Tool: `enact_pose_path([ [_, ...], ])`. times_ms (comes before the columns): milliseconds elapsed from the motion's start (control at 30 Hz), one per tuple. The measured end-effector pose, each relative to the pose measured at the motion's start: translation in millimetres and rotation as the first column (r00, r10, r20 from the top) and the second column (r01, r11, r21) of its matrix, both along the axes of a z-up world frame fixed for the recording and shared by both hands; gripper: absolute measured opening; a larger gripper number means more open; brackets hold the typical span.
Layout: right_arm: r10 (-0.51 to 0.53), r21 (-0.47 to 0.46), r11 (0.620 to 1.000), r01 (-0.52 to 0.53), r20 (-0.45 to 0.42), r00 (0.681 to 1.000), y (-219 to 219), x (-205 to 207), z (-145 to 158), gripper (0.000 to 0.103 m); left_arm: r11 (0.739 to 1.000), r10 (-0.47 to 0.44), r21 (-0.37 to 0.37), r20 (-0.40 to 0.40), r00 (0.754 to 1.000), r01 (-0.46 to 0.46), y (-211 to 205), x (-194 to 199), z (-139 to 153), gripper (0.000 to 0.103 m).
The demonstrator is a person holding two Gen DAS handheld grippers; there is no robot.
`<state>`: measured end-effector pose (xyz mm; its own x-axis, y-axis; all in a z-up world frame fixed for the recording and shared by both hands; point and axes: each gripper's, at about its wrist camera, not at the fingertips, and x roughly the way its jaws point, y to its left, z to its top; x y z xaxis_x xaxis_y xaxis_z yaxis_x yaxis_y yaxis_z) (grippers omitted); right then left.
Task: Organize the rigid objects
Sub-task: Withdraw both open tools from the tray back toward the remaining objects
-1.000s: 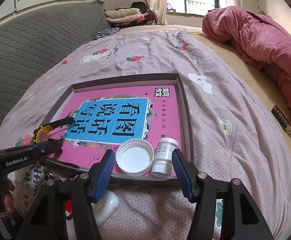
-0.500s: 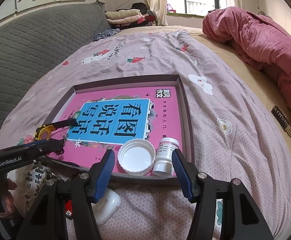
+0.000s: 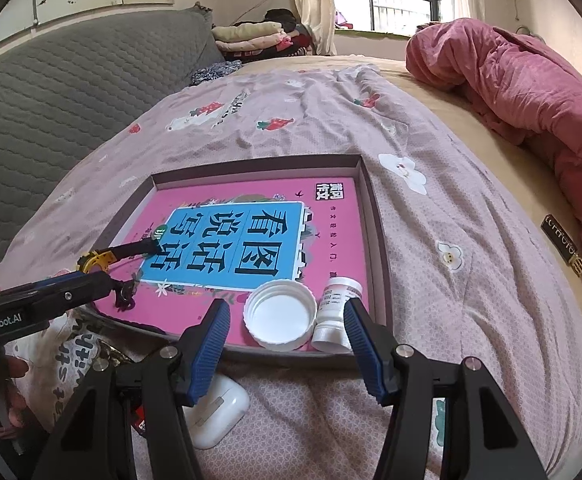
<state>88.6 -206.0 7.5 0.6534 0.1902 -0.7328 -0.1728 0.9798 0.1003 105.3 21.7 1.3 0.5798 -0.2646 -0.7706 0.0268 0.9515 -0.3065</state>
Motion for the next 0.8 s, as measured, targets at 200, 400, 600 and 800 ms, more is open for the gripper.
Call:
enact_pose_path([
  [200,-0.001,0.0,1.0,0.001,0.015,1.0,0,-3,5,0.059,1.0,-0.004,-0.002,-0.004,1.0,0.004,0,-4,3,0.064],
  [400,0.001,0.0,1.0,-0.001,0.026,1.0,1,-8,9,0.059,1.0,0.004,0.014,0.006,1.0,-0.004,1,-9,8,0.07],
  [600,0.004,-0.004,1.0,-0.004,0.037,0.999,1,-11,14,0.059,0.999,-0.001,0.039,0.006,1.0,0.001,-1,-14,12,0.071],
  [800,0.021,-0.012,1.0,-0.02,0.05,0.999,4,-18,19,0.059,0.998,-0.015,0.058,0.008,1.0,0.015,-8,-22,14,0.071],
])
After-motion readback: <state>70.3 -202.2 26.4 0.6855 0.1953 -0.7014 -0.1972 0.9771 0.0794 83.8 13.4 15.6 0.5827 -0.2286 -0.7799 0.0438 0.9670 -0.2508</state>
